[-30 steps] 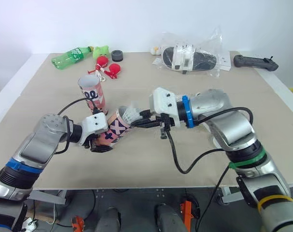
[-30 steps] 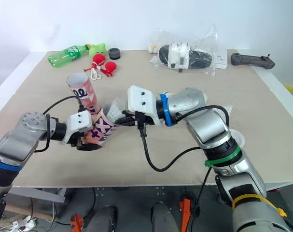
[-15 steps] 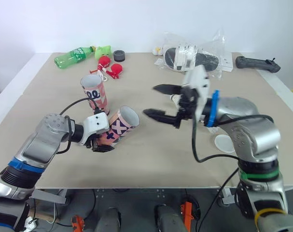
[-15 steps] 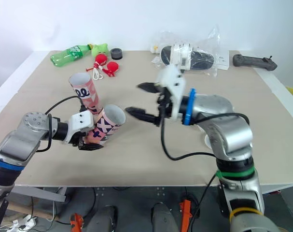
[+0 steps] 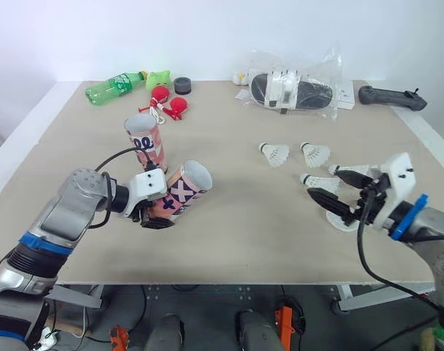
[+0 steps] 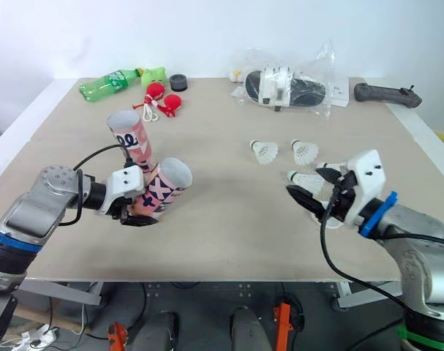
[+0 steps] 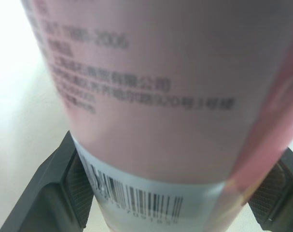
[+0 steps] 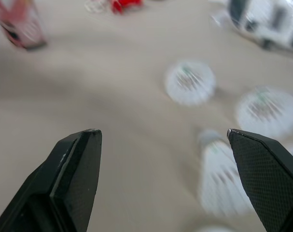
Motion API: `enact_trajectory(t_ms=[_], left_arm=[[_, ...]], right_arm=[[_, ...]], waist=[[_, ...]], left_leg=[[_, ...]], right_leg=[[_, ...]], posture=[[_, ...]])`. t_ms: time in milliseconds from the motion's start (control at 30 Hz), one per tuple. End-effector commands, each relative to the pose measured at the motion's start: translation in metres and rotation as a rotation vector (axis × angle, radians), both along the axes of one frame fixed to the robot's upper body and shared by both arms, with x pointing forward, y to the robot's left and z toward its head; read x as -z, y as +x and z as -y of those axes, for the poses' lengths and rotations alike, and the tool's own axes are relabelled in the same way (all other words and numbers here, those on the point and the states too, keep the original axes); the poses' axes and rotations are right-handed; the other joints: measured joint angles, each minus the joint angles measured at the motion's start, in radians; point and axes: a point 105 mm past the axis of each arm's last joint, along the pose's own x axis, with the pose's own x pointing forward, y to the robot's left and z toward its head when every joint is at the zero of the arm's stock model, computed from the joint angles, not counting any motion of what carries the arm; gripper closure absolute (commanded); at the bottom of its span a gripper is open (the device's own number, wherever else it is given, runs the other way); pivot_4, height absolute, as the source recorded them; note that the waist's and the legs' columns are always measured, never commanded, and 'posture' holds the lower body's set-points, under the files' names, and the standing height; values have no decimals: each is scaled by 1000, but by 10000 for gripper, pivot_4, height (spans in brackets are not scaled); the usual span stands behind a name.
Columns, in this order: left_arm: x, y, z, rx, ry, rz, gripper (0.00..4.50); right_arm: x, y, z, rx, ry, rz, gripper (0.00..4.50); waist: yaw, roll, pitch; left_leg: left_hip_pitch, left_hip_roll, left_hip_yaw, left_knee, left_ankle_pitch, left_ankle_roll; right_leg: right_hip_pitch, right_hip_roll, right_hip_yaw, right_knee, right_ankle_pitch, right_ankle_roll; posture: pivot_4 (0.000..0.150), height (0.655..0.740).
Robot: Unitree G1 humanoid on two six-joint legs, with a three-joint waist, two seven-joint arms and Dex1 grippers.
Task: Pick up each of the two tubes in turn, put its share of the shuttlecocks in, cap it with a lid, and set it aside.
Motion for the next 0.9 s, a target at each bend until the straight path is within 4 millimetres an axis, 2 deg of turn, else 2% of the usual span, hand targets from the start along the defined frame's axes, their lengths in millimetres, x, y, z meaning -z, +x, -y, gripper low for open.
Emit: enact_trajectory(t_ms=[33, 400, 533, 633, 733, 900], left_arm=[[20, -7, 13, 60, 9, -73, 8391], [19, -6, 17, 73, 7, -71, 8391], [19, -7, 17, 74, 6, -70, 8391], [19, -7, 16, 71, 7, -70, 8391], [19, -8, 16, 68, 6, -71, 8391], [19, -9, 16, 68, 7, -72, 8391]], right_arm=[[15, 6, 12, 74, -53, -20, 325], [44, 43, 13, 178, -80, -42, 325], [43, 58, 10, 169, -53, -29, 325], [45, 63, 7, 160, -44, -29, 7745], [46, 68, 7, 162, -50, -25, 23200], [42, 69, 5, 142, -57, 3, 44259]], waist=[[0, 0, 0], [0, 1, -1], [3, 1, -1], [3, 1, -1], [4, 1, -1], [3, 1, -1]], left_leg=[[1, 0, 0, 0, 0, 0], [-1, -1, 2, 1, 1, 0], [-2, -2, 2, 1, 1, 0], [-2, -2, 2, 1, 1, 0], [-2, -2, 2, 1, 1, 0], [-3, -2, 2, 1, 1, 0]], right_leg=[[1, 0, 0, 0, 0, 0], [4, -3, 0, -1, -2, 3], [4, -3, 0, -2, -3, 4], [4, -3, 0, -2, -3, 4], [4, -3, 0, -2, -3, 4], [4, -3, 0, -2, -3, 4]], posture=[[1500, 7400], [1500, 7400], [1500, 7400], [1500, 7400], [1500, 7400], [1500, 7400]])
